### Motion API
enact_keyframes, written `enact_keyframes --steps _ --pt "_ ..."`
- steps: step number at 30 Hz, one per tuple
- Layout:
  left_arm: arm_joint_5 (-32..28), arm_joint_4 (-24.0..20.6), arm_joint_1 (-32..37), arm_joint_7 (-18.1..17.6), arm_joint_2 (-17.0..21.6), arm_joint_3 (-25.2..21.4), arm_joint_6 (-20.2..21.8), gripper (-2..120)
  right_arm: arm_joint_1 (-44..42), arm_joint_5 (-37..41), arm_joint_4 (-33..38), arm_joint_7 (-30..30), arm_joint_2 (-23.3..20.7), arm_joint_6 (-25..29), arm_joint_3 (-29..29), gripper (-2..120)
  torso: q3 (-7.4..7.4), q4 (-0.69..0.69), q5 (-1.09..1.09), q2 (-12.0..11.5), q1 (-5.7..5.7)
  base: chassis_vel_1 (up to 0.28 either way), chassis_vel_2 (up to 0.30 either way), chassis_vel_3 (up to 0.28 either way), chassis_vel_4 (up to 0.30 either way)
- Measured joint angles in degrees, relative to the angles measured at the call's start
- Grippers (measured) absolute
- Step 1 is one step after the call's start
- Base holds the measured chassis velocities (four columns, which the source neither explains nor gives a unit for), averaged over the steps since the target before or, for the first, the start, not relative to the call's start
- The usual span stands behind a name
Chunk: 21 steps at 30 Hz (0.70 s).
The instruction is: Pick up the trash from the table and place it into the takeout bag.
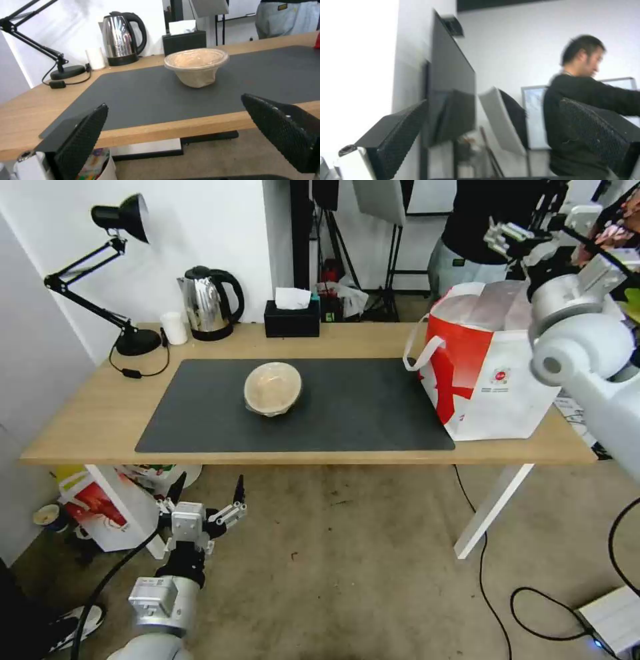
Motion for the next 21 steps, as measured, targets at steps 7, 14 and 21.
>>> enact_keyframes --steps 7,14,21 --pt "0.0 0.0 0.0 0.0 0.0 0.0 0.0 100 -2.1 0.5 6.4 0.6 0.3 1.6 0.0 100 0.00 0.00 0.00 0.0 0.00 0.000 0.000 0.000 0.000" --pt "0.0 0.0 0.0 0.0 0.0 0.0 0.0 100 -10.4 -2.9 16.4 3.0 1.4 1.3 0.3 100 0.00 0.00 0.01 0.0 0.00 0.000 0.000 0.000 0.000" --pt "0.0 0.0 0.0 0.0 0.0 0.0 0.0 100 -23.4 -11.2 20.8 2.2 5.4 1.8 3.4 100 0.00 -0.01 0.01 0.0 -0.01 0.000 0.000 0.000 0.000"
